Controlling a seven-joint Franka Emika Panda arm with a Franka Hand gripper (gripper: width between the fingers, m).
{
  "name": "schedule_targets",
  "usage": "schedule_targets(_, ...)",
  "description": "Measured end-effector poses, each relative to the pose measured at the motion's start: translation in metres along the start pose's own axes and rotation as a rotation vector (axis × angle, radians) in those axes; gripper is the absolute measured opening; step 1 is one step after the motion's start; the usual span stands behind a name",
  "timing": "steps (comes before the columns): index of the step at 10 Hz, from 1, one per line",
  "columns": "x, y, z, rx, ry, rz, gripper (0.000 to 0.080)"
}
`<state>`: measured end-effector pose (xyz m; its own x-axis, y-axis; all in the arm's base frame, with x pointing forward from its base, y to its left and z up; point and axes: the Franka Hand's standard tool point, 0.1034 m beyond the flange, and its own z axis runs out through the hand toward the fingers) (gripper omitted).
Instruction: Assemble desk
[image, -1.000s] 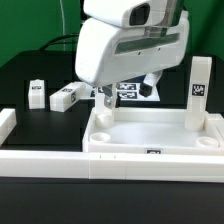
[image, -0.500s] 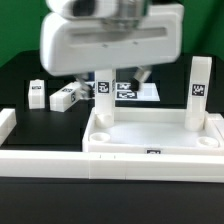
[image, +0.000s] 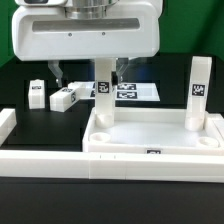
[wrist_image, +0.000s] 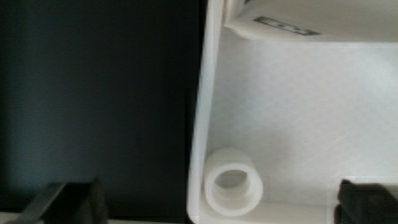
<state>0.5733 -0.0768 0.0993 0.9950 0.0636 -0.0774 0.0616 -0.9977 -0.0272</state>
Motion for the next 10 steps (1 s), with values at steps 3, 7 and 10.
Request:
schedule_targets(3,-0.03,0.057,0.006,0.05,-0.079,0.097,0.0649)
schedule_targets(7,-0.053,0.084,0.014,0.075,-0.109,0.135,0.0649)
schedule_targets(10,-0.064,0.088,0.018,0.098,-0.165,0.236,0.0649)
